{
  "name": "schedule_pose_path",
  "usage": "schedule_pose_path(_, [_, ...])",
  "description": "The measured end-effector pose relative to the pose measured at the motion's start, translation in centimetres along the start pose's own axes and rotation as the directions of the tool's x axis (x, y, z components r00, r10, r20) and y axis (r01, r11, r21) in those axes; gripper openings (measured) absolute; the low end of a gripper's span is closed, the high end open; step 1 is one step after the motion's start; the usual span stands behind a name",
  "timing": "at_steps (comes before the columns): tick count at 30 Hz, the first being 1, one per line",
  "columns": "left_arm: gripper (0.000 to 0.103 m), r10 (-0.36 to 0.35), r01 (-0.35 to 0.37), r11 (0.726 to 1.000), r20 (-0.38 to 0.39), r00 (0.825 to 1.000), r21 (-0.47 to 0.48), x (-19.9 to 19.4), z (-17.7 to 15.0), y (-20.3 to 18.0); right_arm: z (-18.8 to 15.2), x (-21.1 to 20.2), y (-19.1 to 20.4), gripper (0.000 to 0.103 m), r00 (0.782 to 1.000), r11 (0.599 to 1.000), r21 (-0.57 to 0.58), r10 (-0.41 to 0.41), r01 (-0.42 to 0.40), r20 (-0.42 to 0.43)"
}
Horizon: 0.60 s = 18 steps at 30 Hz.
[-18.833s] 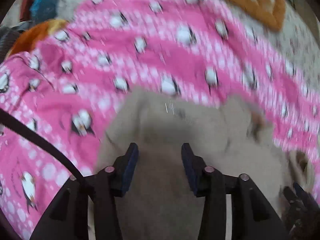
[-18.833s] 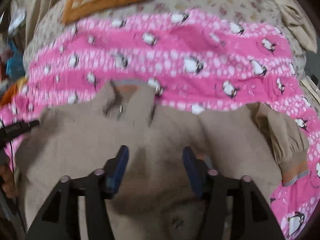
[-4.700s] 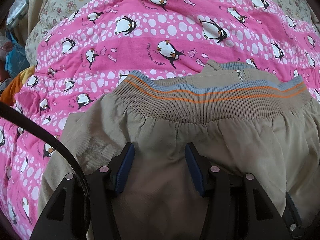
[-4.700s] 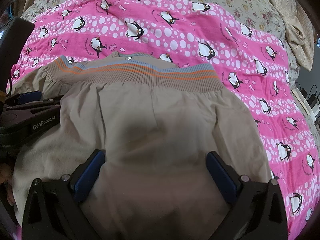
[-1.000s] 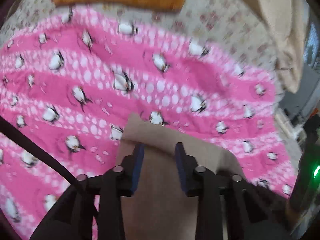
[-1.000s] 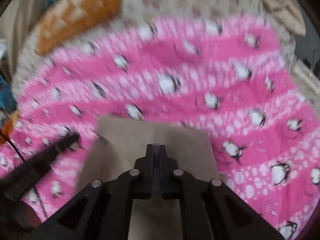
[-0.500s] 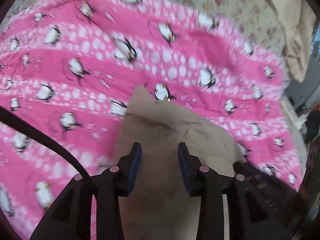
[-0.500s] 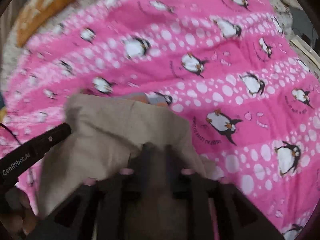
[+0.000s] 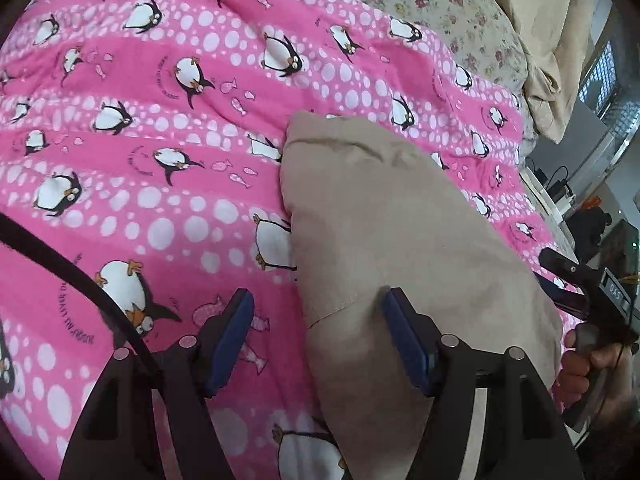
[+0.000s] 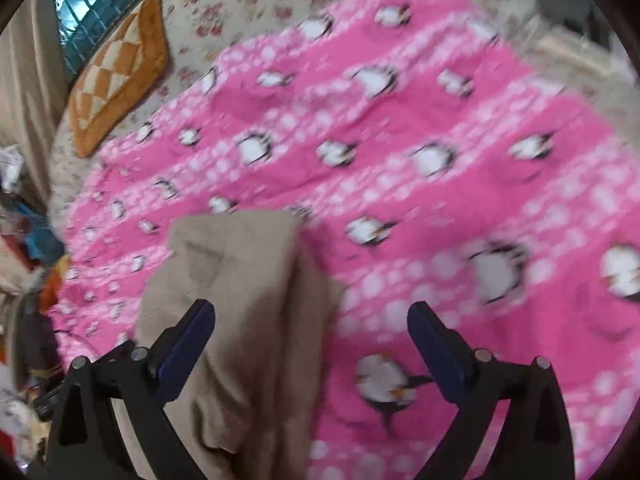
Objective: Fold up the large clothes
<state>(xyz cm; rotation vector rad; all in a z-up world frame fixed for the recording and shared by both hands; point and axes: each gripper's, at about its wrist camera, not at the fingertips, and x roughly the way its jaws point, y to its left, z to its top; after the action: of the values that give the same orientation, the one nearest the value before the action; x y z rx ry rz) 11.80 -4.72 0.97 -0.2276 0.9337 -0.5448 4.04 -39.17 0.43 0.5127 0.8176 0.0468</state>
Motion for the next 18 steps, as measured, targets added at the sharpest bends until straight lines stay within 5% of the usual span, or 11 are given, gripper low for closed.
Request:
schedule_pose_path(5, [0.050, -0.025, 0.025, 1.000, 0.038, 0.999, 0.008, -0.3, 0.5, -0.8, -0.8, 5.6, -0.4, 0.101, 0.990, 0.998, 0.016, 0.059, -0.058, -0.126])
schedule_pose_path(13, [0.050, -0.073, 0.074, 0.997, -0.024, 0.997, 0.008, 1.6, 0.4, -1.0, -0.3, 7.5, -1.0, 0.103, 0.990, 0.992, 0.038, 0.123, -0.120, -0.076])
schedule_pose_path(14, [0.050, -0.080, 0.080, 0.997, -0.029, 0.996, 0.000, 1.7, 0.4, -0.8, -0.2, 7.5, -1.1, 0.099, 0.988, 0.990, 0.033, 0.136, -0.134, -0.072])
schedule_pose_path(16, [0.048, -0.075, 0.075, 0.997, -0.029, 0.997, 0.010, 1.7, 0.3, -0.9, -0.1, 7.4, -1.0, 0.073, 0.981, 0.983, 0.022, 0.185, -0.184, -0.058])
schedule_pose_path(17, [0.039, -0.070, 0.070, 0.997, -0.024, 0.997, 0.030, 1.6, 0.2, -1.2, -0.1, 7.3, -0.8, 0.055, 0.982, 0.984, 0.015, 0.181, -0.180, -0.049])
schedule_pose_path(18, [0.036, -0.060, 0.060, 0.996, -0.016, 0.998, 0.061, 1.5, 0.1, -1.8, -0.2, 7.3, -0.7, 0.050, 0.985, 0.986, 0.003, 0.166, -0.166, -0.043])
